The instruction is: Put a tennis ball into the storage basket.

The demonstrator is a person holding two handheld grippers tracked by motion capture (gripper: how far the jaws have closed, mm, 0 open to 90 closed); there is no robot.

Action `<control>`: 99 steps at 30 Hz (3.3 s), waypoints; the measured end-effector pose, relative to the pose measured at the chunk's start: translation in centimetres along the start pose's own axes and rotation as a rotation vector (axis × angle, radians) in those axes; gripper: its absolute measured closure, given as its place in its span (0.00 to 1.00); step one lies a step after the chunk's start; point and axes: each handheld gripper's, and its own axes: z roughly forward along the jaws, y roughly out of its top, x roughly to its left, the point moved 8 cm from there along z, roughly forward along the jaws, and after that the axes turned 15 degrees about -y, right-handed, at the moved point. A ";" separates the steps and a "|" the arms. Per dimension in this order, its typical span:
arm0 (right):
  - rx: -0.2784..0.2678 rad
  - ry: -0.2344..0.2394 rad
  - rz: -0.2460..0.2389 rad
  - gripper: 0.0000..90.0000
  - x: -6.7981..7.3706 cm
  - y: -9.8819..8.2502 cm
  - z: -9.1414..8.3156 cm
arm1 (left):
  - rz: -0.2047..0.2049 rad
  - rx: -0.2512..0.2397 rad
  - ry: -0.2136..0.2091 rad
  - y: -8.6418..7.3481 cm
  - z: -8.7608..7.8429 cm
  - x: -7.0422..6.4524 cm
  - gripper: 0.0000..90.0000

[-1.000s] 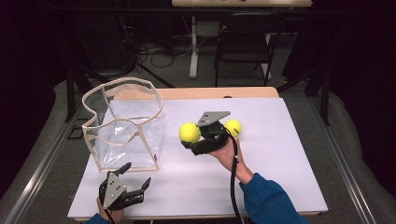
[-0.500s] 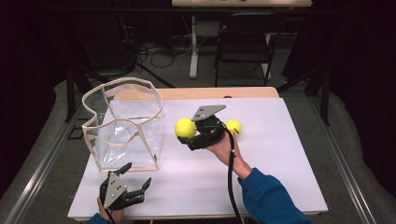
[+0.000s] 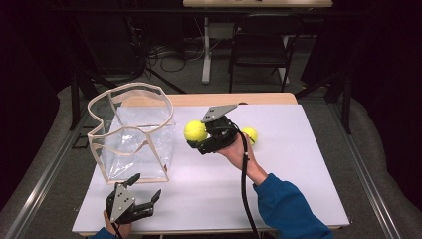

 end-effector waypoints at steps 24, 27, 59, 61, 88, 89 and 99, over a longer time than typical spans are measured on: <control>0.017 -0.017 -0.023 0.29 -0.9 2.8 0.9 | 0.002 0.000 0.000 0.0 -0.1 0.1 0.18; 0.014 -0.019 -0.024 0.29 -1.1 3.2 0.7 | 0.002 0.000 0.001 0.0 -0.1 0.2 0.18; -0.023 -0.028 -0.017 0.29 -1.7 6.3 0.9 | -0.002 -0.006 0.003 0.1 -0.2 0.2 0.18; -0.027 -0.026 -0.019 0.29 -1.6 6.5 0.9 | -0.002 -0.006 0.002 0.1 -0.2 0.2 0.18; -0.075 -0.030 -0.012 0.29 -1.0 8.0 1.3 | 0.002 -0.006 0.002 0.1 -0.3 0.2 0.18; -0.074 -0.032 -0.014 0.29 -1.0 8.0 1.3 | 0.001 -0.008 0.002 0.2 -0.3 0.2 0.18; -0.105 -0.041 -0.009 0.29 -0.8 9.0 1.4 | 0.001 -0.011 0.003 0.2 -0.4 0.2 0.18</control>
